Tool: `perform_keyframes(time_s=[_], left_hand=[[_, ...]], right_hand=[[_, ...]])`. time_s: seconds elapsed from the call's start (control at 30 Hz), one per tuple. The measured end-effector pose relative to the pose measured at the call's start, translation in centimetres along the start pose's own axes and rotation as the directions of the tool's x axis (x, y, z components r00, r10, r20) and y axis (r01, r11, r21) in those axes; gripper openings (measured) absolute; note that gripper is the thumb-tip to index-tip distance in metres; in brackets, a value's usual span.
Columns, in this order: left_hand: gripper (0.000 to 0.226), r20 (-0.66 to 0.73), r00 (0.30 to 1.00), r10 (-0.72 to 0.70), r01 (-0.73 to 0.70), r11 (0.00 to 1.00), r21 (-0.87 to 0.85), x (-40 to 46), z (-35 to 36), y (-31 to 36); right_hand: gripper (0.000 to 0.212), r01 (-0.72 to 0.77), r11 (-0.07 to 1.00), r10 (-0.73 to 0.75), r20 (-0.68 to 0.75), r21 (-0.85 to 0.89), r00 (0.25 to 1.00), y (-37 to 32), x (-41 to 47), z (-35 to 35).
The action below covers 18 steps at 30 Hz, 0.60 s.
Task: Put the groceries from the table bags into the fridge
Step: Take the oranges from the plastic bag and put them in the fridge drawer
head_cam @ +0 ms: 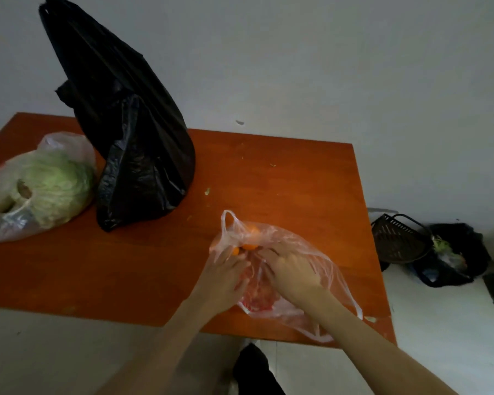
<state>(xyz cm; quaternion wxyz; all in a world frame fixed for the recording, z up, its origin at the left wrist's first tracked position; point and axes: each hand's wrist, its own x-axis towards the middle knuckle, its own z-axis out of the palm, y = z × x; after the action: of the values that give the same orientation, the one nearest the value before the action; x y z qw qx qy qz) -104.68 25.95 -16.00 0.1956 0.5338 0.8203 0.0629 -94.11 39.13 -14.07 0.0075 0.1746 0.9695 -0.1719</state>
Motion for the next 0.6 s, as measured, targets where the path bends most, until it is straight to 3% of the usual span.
perform_keyframes(time_s=[0.17, 0.3, 0.6], left_hand=[[0.037, -0.035, 0.999, -0.039, 0.043, 0.994, 0.1, 2.2, 0.7, -1.9], [0.038, -0.173, 0.984, -0.054, 0.066, 0.996, 0.061, 3.8, 0.1, -2.8], [0.052, -0.115, 0.975, -0.19, 0.19, 0.982, -0.011, 6.2, -0.3, -4.1]], right_hand=[[0.044, 0.131, 0.991, -0.129, 0.153, -0.005, 0.98, 1.9, 4.3, 1.2], [0.052, 0.214, 0.976, -0.208, 0.126, -0.032, 0.97, 3.0, 6.9, 1.5], [0.064, 0.3, 0.954, -0.298, 0.145, 0.01, 0.943, 3.9, 10.9, 1.7]])
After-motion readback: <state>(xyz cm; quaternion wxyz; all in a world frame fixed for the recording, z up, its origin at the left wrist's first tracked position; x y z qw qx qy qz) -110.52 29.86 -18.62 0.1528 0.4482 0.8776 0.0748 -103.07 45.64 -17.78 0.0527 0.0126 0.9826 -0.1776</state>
